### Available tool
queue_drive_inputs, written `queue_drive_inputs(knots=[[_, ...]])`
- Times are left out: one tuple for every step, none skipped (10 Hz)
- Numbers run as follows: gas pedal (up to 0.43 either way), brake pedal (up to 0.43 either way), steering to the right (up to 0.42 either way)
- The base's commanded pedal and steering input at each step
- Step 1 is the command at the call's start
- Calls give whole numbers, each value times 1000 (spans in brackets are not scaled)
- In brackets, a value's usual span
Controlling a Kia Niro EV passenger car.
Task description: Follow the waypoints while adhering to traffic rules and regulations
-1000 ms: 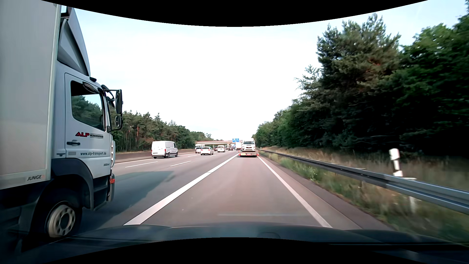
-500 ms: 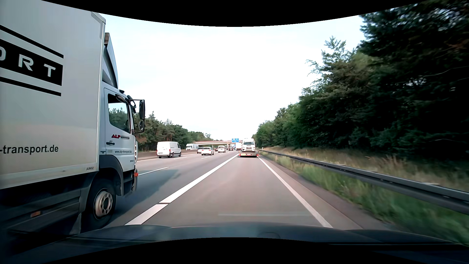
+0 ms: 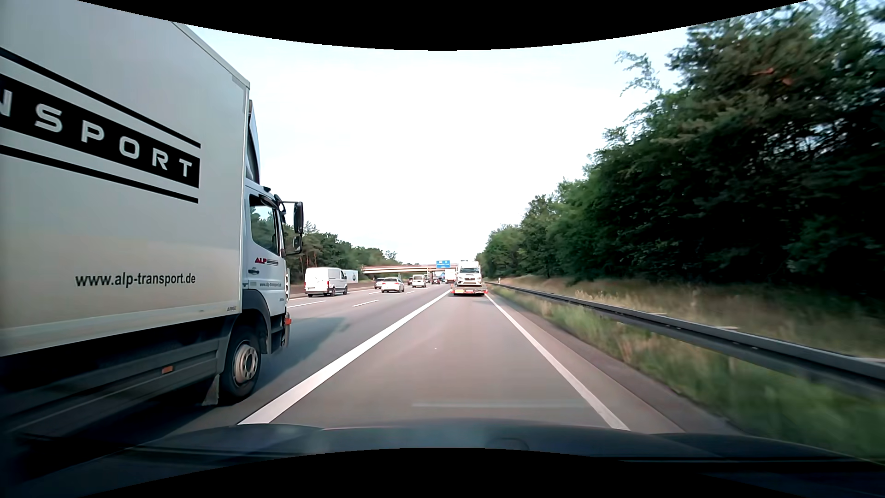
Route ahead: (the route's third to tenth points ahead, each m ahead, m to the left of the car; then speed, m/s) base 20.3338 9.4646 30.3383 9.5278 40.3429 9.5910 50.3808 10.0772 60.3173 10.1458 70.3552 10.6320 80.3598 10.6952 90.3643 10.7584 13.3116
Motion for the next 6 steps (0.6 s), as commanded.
queue_drive_inputs(knots=[[79,0,-3],[79,0,-2],[79,0,-3],[79,0,-3],[79,0,-4],[79,0,-4]])
